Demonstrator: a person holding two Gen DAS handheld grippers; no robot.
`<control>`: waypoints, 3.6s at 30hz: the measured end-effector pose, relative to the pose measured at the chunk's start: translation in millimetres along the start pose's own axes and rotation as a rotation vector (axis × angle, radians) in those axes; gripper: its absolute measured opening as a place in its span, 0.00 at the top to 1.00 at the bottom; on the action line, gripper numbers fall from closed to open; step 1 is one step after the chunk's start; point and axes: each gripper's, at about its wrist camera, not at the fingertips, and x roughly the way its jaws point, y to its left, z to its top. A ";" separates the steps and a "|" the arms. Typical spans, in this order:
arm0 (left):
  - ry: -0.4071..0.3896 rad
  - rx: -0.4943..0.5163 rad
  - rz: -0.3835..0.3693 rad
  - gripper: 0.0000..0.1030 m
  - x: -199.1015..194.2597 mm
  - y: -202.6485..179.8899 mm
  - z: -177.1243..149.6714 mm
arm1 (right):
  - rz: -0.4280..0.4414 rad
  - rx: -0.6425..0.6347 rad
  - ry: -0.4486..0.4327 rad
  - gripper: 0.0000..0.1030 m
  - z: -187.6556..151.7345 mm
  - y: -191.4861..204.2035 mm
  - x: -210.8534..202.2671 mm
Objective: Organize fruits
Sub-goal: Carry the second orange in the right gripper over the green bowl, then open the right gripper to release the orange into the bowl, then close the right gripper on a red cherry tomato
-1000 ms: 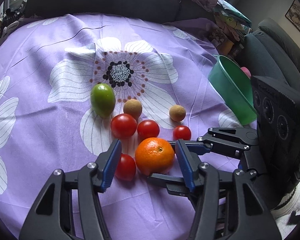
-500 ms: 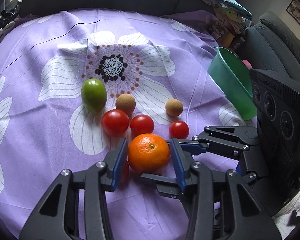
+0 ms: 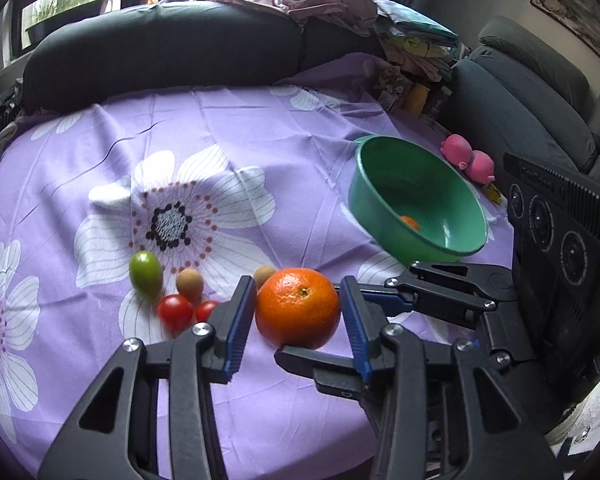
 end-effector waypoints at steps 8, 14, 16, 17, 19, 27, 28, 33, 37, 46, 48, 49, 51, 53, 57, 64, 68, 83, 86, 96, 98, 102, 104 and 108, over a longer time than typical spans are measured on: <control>-0.033 0.125 -0.078 0.58 17.6 -57.0 41.7 | -0.116 0.054 -0.111 0.55 5.2 -38.1 -57.4; -0.030 0.202 -0.144 0.58 43.3 -97.8 64.8 | -0.199 0.128 -0.158 0.55 -0.6 -74.9 -91.2; -0.025 0.220 -0.166 0.58 52.7 -108.2 69.8 | -0.223 0.152 -0.165 0.55 -2.3 -87.0 -98.9; -0.020 0.225 -0.175 0.58 58.2 -112.3 72.0 | -0.234 0.163 -0.167 0.55 -3.7 -92.8 -101.3; -0.007 0.225 -0.193 0.58 68.2 -119.2 75.1 | -0.242 0.191 -0.164 0.55 -7.3 -104.9 -104.6; 0.063 0.211 -0.233 0.58 110.9 -135.4 78.1 | -0.286 0.268 -0.111 0.55 -20.8 -142.4 -99.7; 0.074 0.205 -0.235 0.57 114.9 -135.4 76.9 | -0.288 0.275 -0.101 0.55 -22.9 -145.3 -99.0; 0.093 0.183 -0.203 0.47 122.8 -134.6 73.3 | -0.316 0.295 -0.059 0.55 -30.6 -152.0 -91.9; 0.070 0.162 -0.181 0.34 114.7 -128.5 74.3 | -0.332 0.294 -0.057 0.55 -33.3 -150.5 -94.6; -0.005 0.073 -0.084 0.18 72.3 -86.3 71.7 | -0.351 0.268 -0.095 0.55 -30.4 -132.5 -110.2; -0.024 0.028 -0.064 0.18 61.3 -69.9 68.0 | -0.346 0.256 -0.107 0.55 -27.0 -126.0 -113.2; -0.030 0.003 -0.053 0.18 55.6 -61.2 64.9 | -0.342 0.248 -0.112 0.55 -25.1 -122.4 -113.9; -0.042 -0.032 -0.020 0.18 44.5 -44.5 57.8 | -0.333 0.227 -0.116 0.55 -21.4 -113.8 -114.5; -0.048 -0.060 0.023 0.18 32.8 -27.6 49.5 | -0.316 0.200 -0.114 0.55 -18.1 -104.2 -113.0; -0.050 -0.132 0.109 0.18 10.1 12.5 23.2 | -0.280 0.133 -0.099 0.55 -14.3 -81.7 -105.6; 0.002 -0.182 0.244 0.18 -9.7 56.7 -27.1 | -0.204 0.034 -0.035 0.55 -8.5 -48.4 -74.3; 0.031 -0.161 0.267 0.18 -10.1 61.8 -52.4 | -0.169 0.013 0.008 0.55 -9.7 -36.0 -52.4; 0.067 -0.091 0.223 0.30 14.6 62.9 -69.8 | -0.110 0.048 0.153 0.55 -20.9 -22.6 22.4; 0.079 -0.085 0.214 0.36 20.4 64.8 -70.6 | -0.108 0.043 0.172 0.55 -18.8 -21.8 34.4; 0.119 -0.072 0.200 0.63 31.4 73.0 -74.3 | -0.147 0.029 0.225 0.55 -12.6 -26.7 66.2; 0.121 -0.075 0.200 0.66 32.2 74.5 -74.7 | -0.149 0.025 0.236 0.55 -12.6 -27.5 69.2; 0.124 -0.090 0.200 0.74 32.9 78.4 -74.9 | -0.156 0.006 0.239 0.55 -11.8 -25.5 72.3; 0.126 -0.090 0.202 0.74 33.2 79.6 -75.7 | -0.159 0.001 0.243 0.55 -11.1 -25.8 74.4; 0.128 -0.080 0.210 0.74 33.8 79.7 -77.0 | -0.166 -0.009 0.241 0.56 -11.9 -25.3 75.9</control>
